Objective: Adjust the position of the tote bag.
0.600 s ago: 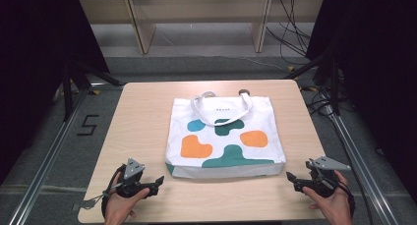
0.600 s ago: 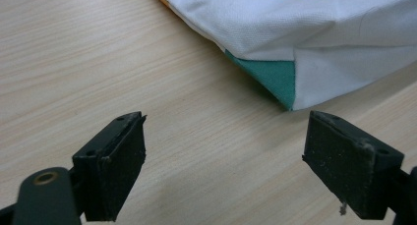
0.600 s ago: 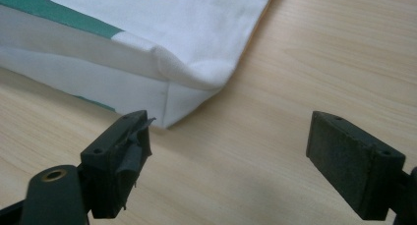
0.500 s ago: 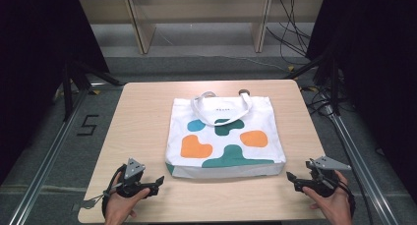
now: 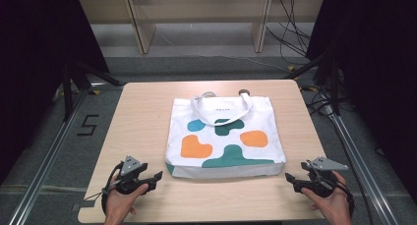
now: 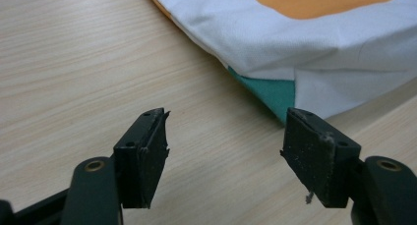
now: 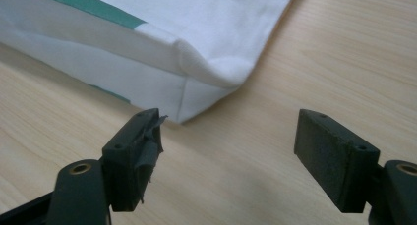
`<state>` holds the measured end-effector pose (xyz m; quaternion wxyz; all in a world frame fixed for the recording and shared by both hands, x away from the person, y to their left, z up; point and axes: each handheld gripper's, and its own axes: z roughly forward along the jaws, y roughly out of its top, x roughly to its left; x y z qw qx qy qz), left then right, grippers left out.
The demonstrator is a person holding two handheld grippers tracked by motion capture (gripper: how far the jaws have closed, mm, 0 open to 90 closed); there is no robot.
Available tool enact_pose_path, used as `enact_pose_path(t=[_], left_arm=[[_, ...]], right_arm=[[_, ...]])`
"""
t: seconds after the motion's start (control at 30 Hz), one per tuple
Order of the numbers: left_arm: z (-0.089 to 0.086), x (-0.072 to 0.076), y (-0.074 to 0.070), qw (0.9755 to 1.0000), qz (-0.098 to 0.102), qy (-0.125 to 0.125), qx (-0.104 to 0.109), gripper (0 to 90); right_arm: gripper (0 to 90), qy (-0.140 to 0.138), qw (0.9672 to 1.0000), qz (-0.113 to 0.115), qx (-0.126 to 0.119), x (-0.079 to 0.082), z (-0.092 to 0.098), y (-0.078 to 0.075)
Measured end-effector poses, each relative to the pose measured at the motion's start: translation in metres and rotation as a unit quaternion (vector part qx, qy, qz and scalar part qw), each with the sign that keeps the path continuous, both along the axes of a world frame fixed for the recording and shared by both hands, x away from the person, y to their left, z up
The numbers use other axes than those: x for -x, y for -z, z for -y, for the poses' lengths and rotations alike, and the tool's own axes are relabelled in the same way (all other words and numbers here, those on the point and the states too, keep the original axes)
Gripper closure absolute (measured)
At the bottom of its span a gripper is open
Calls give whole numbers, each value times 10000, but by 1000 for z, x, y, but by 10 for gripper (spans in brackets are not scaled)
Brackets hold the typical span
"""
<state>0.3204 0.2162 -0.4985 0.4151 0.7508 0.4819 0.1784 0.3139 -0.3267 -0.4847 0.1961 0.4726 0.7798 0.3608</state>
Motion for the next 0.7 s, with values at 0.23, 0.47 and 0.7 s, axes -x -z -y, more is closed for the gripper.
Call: enact_pose_path(t=[0.23, 0.47, 0.7], left_arm=[[-3, -14, -14, 9998, 74, -92, 180, 329], [5, -36, -19, 9994, -205, 88, 275, 322], [19, -47, -25, 9992, -204, 237, 234, 353]], right_arm=[[300, -332, 9994, 83, 111, -5, -6, 1], [355, -522, 9985, 142, -51, -10, -15, -4], [398, -595, 9980, 143, -134, -11, -22, -9]])
